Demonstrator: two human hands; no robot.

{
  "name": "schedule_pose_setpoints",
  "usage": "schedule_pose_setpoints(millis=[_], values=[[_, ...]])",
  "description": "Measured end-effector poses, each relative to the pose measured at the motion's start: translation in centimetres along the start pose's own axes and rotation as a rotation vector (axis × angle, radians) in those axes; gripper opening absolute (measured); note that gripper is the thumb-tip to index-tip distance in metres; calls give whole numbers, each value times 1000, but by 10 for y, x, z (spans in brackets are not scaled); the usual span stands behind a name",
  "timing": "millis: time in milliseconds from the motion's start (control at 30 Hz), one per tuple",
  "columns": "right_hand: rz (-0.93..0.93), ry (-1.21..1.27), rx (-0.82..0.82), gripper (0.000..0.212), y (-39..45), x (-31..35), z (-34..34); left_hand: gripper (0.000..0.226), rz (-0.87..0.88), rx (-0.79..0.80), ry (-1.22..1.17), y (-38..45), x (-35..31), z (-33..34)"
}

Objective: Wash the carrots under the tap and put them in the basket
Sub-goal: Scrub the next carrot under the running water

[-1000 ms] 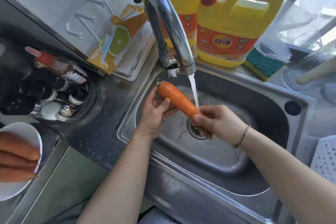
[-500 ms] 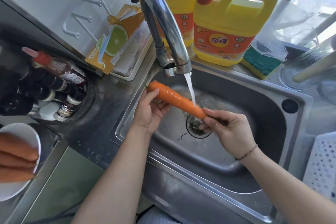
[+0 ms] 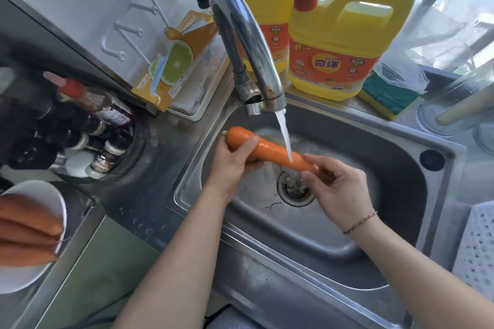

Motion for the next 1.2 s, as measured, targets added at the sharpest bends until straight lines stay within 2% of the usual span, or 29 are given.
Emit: schedule_pose_setpoints(millis=[67, 167, 200, 267, 333, 467, 667, 767, 800, 867, 933, 967, 1033, 1133, 1200], values=[[15, -83, 85, 26, 2, -1, 3, 46, 49, 5, 16, -2, 1, 5], [15, -152, 367, 16, 2, -4, 16, 97, 116, 94, 120, -5, 8, 16], [69, -64, 439, 22, 0, -8, 19, 111, 125, 134, 156, -6, 11, 18], [230, 191, 495, 30, -2, -14, 18, 121, 147, 202, 199, -10, 15, 18], [259, 279, 505, 32, 0, -16, 12, 119, 165, 238, 199, -15, 15, 19], [216, 382, 637, 41, -9, -11, 14, 107, 182, 220, 38, -26, 14, 27], [258, 433, 675, 33, -35, -8, 29, 73, 252, -17, -35, -33, 13, 31], [363, 512, 629, 28, -39, -9, 34, 57, 227, -89, 67, -28, 19, 35], [390, 500, 603, 27, -37, -11, 33, 60, 193, -58, 60, -27, 19, 38], [411, 447, 552, 28, -30, -15, 28, 87, 121, 67, 6, -23, 23, 44], [382, 388, 528, 30, -23, -16, 21, 114, 132, 160, 54, -23, 21, 48], [361, 366, 526, 29, -22, -15, 18, 116, 159, 167, 86, -24, 18, 49], [350, 352, 528, 27, -25, -11, 15, 104, 195, 88, 102, -25, 17, 50], [378, 405, 545, 29, -32, -6, 18, 70, 154, -62, 13, -24, 26, 49], [443, 484, 542, 25, -35, -7, 20, 58, 133, -81, 30, -24, 30, 47]])
Point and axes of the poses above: each hand's wrist, its own y-axis towards the middle knuckle, its own z-axis out of the palm, x = y × z, the point moved 4 cm from there along y, towards the middle knuckle, and after that the axes turned 1 degree about -x, right-handed, at the moved point
